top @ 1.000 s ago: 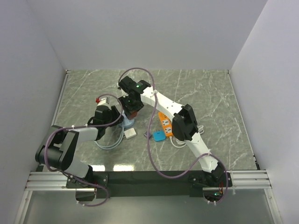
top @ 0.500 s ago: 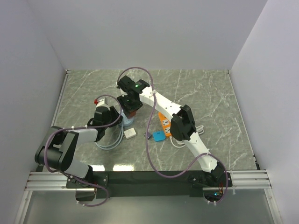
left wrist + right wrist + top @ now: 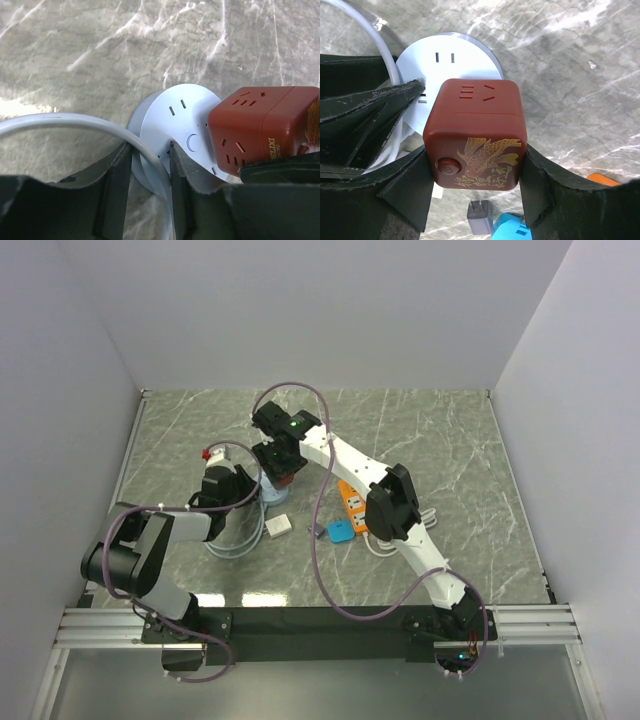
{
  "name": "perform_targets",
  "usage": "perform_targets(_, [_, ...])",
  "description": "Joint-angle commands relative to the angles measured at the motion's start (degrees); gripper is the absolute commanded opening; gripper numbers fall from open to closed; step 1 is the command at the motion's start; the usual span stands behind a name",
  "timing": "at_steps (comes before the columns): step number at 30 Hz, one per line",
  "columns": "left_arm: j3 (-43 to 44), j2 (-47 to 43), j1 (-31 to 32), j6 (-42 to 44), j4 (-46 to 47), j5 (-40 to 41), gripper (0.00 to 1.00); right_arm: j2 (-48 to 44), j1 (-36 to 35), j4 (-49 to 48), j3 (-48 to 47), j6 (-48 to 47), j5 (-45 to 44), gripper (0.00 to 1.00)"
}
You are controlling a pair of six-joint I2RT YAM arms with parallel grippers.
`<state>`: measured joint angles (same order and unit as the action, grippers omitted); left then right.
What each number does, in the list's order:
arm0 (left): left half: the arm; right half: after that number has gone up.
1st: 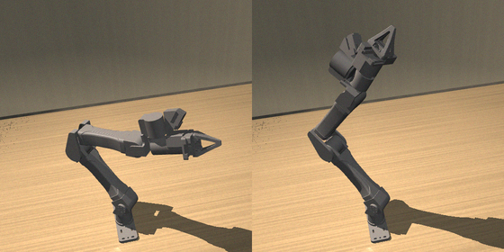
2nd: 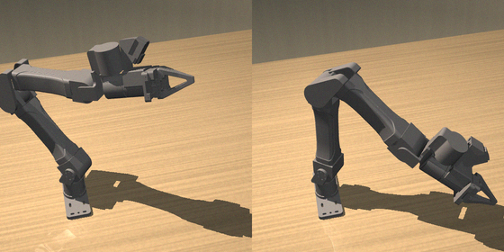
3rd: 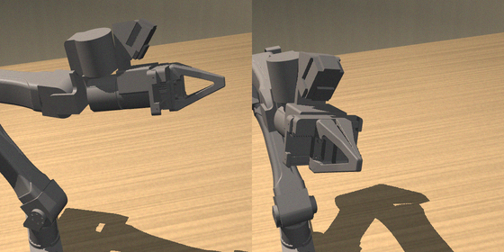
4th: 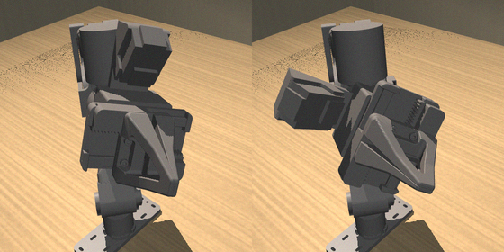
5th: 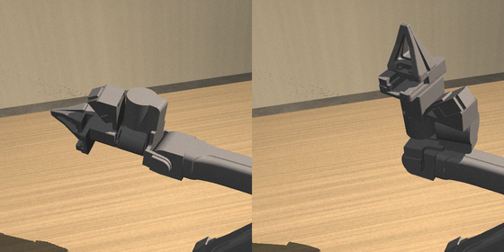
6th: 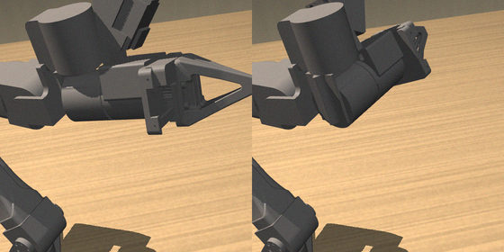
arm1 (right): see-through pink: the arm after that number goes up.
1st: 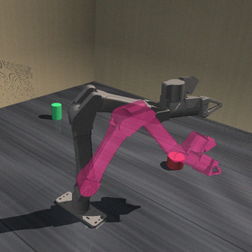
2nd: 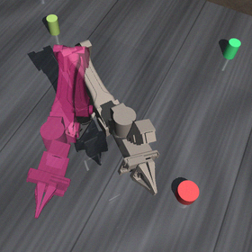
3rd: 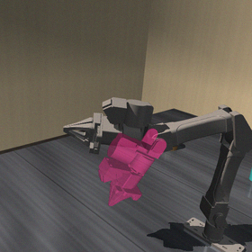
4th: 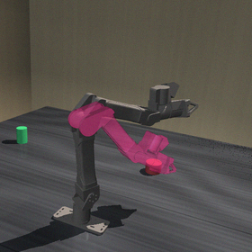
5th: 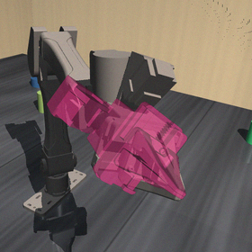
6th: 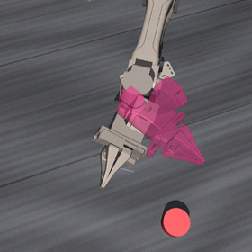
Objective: Insert the plug
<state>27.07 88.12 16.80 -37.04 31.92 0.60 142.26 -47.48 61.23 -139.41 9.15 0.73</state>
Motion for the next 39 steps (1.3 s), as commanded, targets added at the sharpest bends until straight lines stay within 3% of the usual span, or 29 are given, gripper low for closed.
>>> perform_targets(1, [0.6,2.6,1.7,2.5,-1.0,-6.7,0.05,3.5,-0.5,-0.2,6.4,0.1,0.6,0.00])
perform_targets(7, [2.0,4.3,5.2,5.2,-0.3,-9.7,0.01,-1.6,-0.6,-2.5,14.3,0.3,0.8,0.00])
perform_targets(24, [4.0,5.0,13.1,12.0,-0.5,-19.1,0.00,-15.5,-0.2,-5.0,33.2,1.3,-0.5,0.00])
perform_targets(39, [4.8,7.2,14.5,13.6,0.1,-21.6,0.00,-15.0,5.3,-7.9,32.6,-0.4,1.9,0.00])
